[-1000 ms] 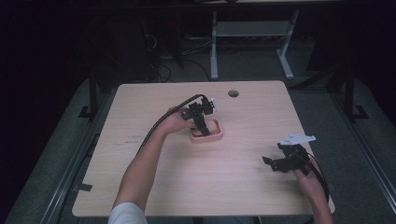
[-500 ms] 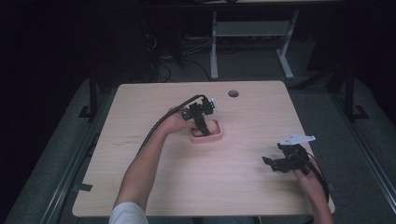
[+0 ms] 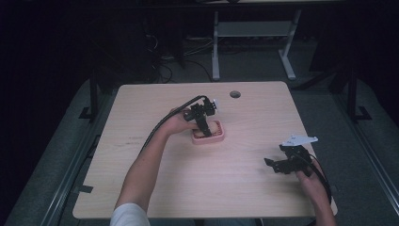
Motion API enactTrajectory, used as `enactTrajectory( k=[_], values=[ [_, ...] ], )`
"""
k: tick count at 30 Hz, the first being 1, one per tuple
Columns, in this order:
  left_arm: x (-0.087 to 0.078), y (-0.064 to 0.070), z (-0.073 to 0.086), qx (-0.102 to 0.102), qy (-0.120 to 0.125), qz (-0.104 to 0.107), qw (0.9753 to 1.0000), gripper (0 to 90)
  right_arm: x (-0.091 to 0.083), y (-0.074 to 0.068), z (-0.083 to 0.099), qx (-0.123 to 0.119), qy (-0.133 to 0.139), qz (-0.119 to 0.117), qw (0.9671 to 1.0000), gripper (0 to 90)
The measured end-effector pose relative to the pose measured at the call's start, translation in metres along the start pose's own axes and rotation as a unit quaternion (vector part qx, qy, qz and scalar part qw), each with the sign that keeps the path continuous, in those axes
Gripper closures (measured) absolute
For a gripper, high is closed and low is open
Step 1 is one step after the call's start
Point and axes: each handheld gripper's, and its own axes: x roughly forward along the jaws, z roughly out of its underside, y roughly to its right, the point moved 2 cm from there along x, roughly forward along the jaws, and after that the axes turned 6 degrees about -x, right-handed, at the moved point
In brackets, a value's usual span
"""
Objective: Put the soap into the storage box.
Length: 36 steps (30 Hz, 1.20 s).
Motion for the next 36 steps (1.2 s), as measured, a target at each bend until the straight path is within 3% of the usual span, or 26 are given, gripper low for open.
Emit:
enactTrajectory(
  k=[4, 11, 23, 36],
  values=[
    [0.000, 0.000, 0.000, -0.001, -0.003, -0.001, 1.0000, 31.9, 0.000, 0.000, 0.000, 0.002, -0.001, 0.000, 1.0000, 13.8],
    [-0.015, 0.001, -0.002, 0.001, 0.025, -0.006, 0.9997, 31.1, 0.001, 0.001, 0.000, -0.002, -0.002, 0.000, 1.0000, 13.8],
    [-0.022, 0.009, 0.009, 0.005, 0.003, -0.015, 0.9999, 27.0, 0.001, 0.001, 0.000, -0.004, -0.003, 0.002, 1.0000, 13.8],
    [-0.040, 0.016, 0.023, 0.004, 0.018, -0.029, 0.9994, 25.5, 0.002, 0.001, 0.000, 0.000, -0.004, 0.004, 1.0000, 13.8]
  ],
)
